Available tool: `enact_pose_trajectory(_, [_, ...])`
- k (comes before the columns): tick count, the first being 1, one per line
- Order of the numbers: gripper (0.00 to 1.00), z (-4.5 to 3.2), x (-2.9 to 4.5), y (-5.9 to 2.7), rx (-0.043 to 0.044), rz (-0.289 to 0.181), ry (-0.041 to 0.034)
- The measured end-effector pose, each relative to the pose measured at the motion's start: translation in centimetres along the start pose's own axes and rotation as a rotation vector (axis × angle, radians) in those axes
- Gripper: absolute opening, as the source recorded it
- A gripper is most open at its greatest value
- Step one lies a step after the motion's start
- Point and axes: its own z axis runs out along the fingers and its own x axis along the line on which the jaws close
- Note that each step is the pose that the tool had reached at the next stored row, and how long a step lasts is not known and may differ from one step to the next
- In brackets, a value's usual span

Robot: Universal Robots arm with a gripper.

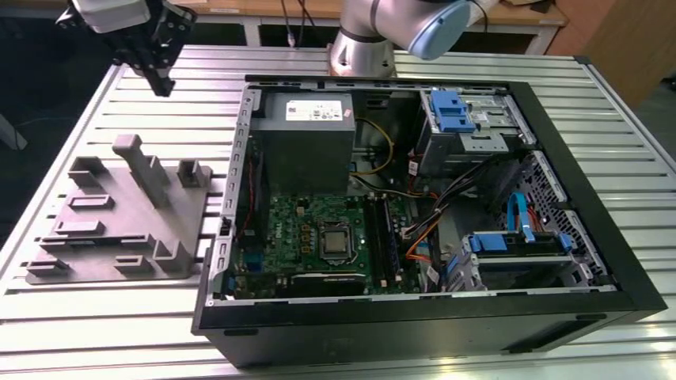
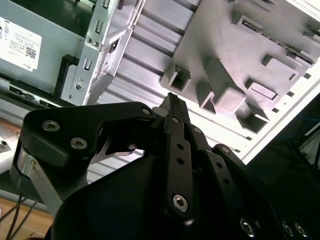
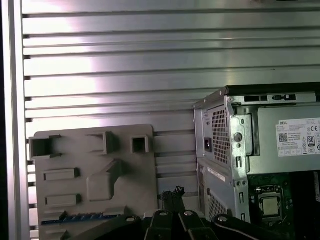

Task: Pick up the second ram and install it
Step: 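Reach for the second ram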

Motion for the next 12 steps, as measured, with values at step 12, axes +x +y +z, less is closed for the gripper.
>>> enact_pose_trajectory(12, [0.10,0.06,2.85,-0.29,-0.0001,0.000,-0.0018])
